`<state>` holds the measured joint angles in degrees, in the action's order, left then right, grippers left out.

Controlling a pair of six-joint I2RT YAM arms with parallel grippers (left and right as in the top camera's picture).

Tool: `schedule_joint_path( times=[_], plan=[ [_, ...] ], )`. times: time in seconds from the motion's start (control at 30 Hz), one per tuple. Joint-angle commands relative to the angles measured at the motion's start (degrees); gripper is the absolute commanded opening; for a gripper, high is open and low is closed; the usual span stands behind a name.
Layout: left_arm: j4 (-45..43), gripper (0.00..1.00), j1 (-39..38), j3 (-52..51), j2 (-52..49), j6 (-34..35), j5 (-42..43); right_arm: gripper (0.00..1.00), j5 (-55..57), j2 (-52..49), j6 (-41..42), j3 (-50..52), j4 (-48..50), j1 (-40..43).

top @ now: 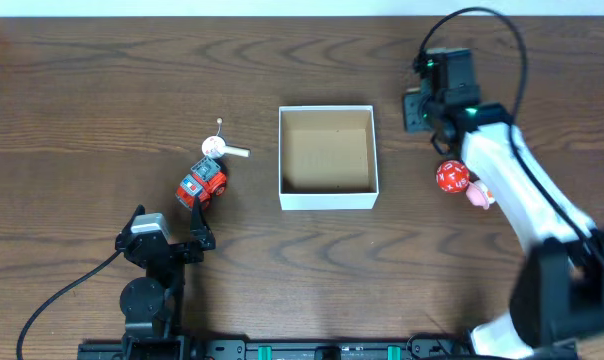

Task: Pack container
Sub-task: 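Carry the cube left into the box and release it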

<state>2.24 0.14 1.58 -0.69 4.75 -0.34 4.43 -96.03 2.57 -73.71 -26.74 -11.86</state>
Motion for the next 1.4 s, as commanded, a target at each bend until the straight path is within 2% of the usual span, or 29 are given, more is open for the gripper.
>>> schedule_joint_path(
  times=[0.0, 0.23, 0.47, 0.9, 1.07, 1.37],
  plan=[
    [1.77, 0.98, -0.22, -1.36, 0.09, 0.48, -0.48, 0.51, 0.04, 5.81, 0.17, -0.83, -1.55, -2.91],
    [1.77, 0.98, -0.22, -1.36, 0.09, 0.50, -0.50, 0.50, 0.07, 12.26, 0.72, -0.83, -4.09, -11.32],
    [1.77, 0.98, -0.22, -1.36, 0.09, 0.48, -0.50, 0.50, 0.11, 9.42, 5.95, -0.74, -2.91, -17.99],
    [1.77, 0.98, -0.22, -1.36, 0.09, 0.48, -0.50, 0.52, 1.60, -1.29, 10.75, -0.74, 0.81, -19.21],
    [1.77, 0.98, -0.22, -1.36, 0.09, 0.50, -0.48, 0.60, 2.21, -3.56, 10.78, -0.74, 0.79, -19.63],
    [1.75, 0.98, -0.22, -1.36, 0.09, 0.50, -0.48, 0.63, 4.79, -5.77, 12.44, -0.74, 1.70, -19.67]
  ],
)
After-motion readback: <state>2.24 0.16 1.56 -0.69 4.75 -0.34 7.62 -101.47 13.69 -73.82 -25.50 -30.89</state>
